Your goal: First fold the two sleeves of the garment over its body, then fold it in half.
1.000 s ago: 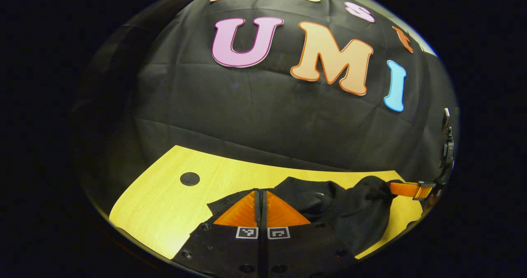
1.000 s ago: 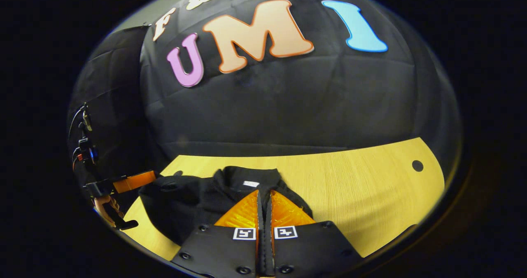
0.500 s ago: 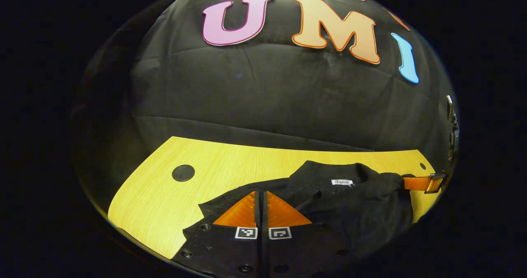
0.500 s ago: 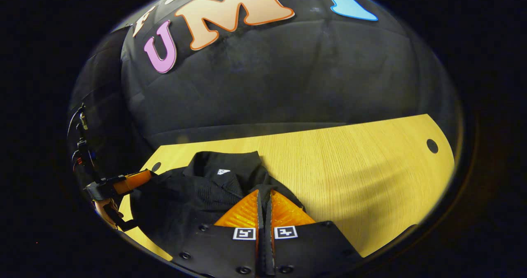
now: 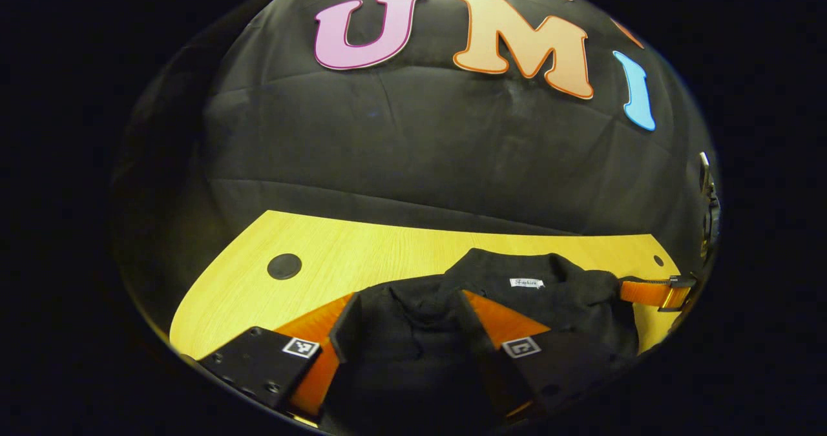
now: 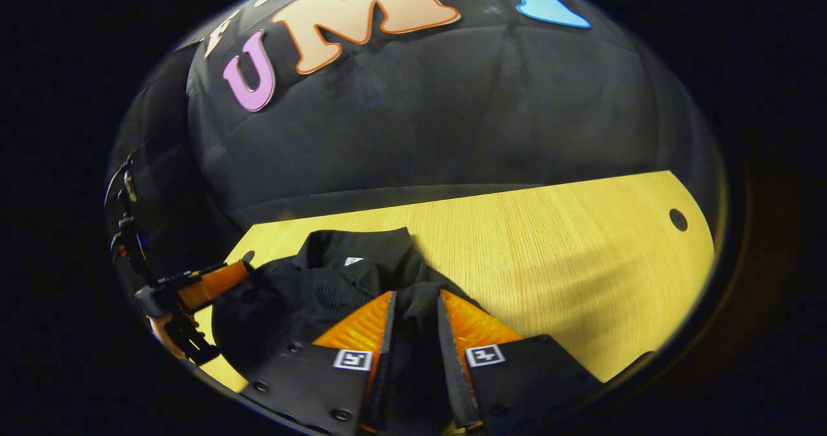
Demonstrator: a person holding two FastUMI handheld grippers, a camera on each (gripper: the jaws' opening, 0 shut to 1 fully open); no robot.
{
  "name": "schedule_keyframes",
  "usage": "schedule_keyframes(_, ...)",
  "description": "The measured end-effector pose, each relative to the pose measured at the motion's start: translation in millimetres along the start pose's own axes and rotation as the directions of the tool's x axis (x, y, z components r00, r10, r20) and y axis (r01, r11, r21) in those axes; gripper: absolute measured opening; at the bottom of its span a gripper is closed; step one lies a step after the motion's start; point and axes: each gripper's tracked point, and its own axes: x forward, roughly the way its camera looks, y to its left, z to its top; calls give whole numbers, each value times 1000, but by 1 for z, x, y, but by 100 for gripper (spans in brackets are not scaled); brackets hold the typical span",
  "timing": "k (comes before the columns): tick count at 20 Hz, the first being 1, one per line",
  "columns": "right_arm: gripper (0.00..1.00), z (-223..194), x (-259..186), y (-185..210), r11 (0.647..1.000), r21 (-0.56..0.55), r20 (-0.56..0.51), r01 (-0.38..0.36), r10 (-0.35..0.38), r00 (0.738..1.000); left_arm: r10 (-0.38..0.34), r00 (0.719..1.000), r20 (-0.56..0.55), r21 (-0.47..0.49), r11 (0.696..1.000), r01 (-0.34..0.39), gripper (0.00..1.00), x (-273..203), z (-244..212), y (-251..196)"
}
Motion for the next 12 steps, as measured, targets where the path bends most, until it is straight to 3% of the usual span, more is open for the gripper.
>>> schedule_keyframes(2, 66, 4, -15, 6, 1000, -6, 33, -2, 3, 999, 7, 1000, 23, 10, 1000, -7, 96, -13, 9, 1)
schedule_keyframes(4, 100, 4, -31, 9, 1000, -7, 56, 10, -10, 998, -15, 998, 54, 4, 1000, 15, 96, -28, 20, -2)
schedule_keyframes(11, 95, 15, -139, 34, 997, -47, 205, 63, -52, 977, -57, 986, 157, 94, 995, 43, 95, -112, 56, -2)
schedule_keyframes(12, 98, 16, -157, 42, 996, -51, 232, 69, -55, 971, -67, 984, 167, 98, 994, 51, 95, -127, 57, -3)
